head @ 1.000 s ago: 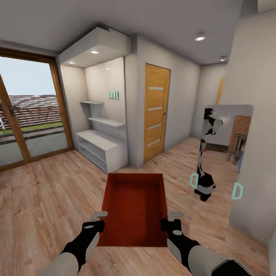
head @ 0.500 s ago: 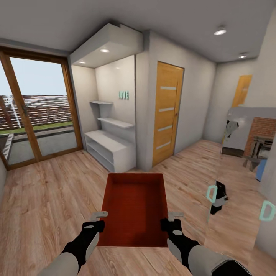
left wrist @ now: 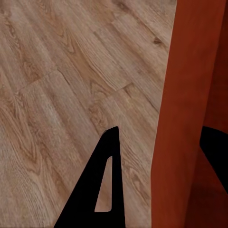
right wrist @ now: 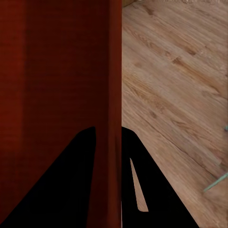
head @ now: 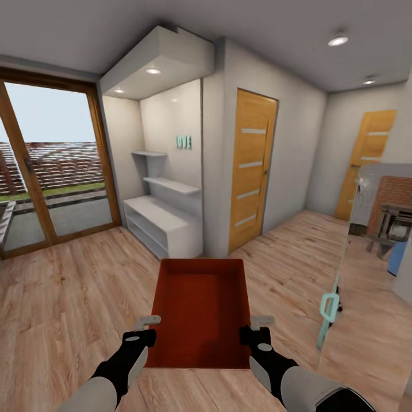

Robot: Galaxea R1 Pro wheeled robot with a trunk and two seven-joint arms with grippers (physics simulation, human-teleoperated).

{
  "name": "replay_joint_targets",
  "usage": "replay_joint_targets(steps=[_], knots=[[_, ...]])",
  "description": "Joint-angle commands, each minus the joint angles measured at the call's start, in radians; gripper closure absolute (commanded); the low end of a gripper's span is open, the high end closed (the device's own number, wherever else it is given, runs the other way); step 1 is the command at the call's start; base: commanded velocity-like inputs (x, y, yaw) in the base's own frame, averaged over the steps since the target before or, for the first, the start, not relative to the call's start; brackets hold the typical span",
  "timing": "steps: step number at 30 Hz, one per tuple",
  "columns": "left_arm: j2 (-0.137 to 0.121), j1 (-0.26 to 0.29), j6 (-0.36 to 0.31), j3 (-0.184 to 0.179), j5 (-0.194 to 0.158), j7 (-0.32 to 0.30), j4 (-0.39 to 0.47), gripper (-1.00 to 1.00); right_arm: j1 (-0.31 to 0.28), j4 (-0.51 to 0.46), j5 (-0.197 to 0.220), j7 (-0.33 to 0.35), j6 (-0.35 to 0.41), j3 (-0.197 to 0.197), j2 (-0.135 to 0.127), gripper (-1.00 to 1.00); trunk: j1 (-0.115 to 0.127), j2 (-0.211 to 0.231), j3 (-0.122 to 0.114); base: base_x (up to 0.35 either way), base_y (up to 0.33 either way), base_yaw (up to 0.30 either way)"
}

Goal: Move the two storage containers from the living room to the garage. In the garage, place one container on the floor and stack the other container on top of it (either order is fine).

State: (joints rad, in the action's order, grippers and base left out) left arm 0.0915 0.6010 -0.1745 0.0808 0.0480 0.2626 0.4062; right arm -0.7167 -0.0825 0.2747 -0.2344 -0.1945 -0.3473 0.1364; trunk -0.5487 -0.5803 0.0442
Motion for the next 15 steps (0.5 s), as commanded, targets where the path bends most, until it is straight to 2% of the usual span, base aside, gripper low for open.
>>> replay_joint_targets(steps=[1,12,15], knots=[[0.001,0.000,-0.006,0.008,0.009,0.001,0.002,1.00,-0.001,0.000,0.006,-0.002,-0.005,0.013,0.000,1.00,-0.001,-0.002,0.002,0.323,0.000,0.000],[0.001,0.000,-0.006,0.008,0.009,0.001,0.002,1.00,-0.002,-0.001,0.006,-0.002,-0.005,0.013,0.000,1.00,-0.001,-0.002,0.002,0.323,0.000,0.000],[0.001,0.000,-0.006,0.008,0.010,0.001,0.002,1.00,-0.002,-0.001,0.006,-0.002,-0.005,0.014,0.000,1.00,-0.001,-0.002,0.001,0.323,0.000,-0.091]])
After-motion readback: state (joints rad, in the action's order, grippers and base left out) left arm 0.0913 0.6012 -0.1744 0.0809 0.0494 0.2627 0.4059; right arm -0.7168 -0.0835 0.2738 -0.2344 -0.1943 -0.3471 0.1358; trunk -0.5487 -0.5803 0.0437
